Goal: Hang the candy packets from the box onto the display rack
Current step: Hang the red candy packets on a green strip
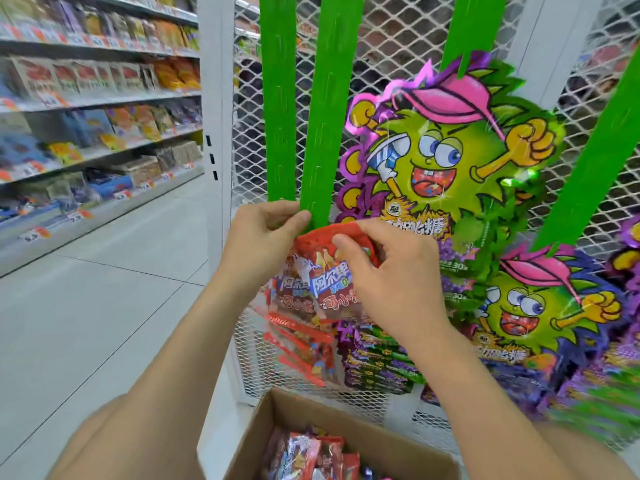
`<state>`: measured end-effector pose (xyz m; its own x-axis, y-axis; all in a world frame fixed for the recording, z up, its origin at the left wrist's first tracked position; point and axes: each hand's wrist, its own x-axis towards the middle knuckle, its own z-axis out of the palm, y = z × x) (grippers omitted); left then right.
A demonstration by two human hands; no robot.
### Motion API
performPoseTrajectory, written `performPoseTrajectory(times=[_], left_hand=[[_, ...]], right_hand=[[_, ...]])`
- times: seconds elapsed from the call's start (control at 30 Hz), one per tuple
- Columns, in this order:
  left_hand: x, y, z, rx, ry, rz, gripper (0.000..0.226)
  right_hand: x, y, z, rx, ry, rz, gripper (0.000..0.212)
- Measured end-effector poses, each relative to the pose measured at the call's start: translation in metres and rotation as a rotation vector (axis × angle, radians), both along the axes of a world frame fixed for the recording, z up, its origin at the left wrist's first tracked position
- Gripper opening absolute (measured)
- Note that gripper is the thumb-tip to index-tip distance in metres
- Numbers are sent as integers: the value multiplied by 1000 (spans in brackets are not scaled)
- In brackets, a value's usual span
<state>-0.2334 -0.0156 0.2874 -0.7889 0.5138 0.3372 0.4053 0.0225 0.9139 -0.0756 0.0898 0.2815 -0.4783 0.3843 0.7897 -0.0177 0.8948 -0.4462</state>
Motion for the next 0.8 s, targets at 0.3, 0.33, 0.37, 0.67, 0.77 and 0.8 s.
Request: performPoseTrajectory(times=[0.3, 0.33, 0.37, 0.67, 0.77, 0.8], left_hand=[[14, -6, 14, 41, -248, -245, 49], [18, -7, 13, 46, -201, -252, 44], [21, -8, 13, 59, -167, -245, 36], [22, -13, 14, 136, -455, -352, 28], [23, -13, 15, 153, -516, -349, 24], [23, -12, 15, 162, -532, -350, 23]], right_hand=[[-25, -8, 7, -338, 148, -83, 34], [-26, -10, 7, -354, 154, -95, 36], [-26, -12, 6, -380, 164, -96, 36], [-27, -24, 3, -496, 259, -145, 50], [-28, -26, 1, -487, 262, -125, 35], [-28, -27, 0, -468, 255, -128, 33]])
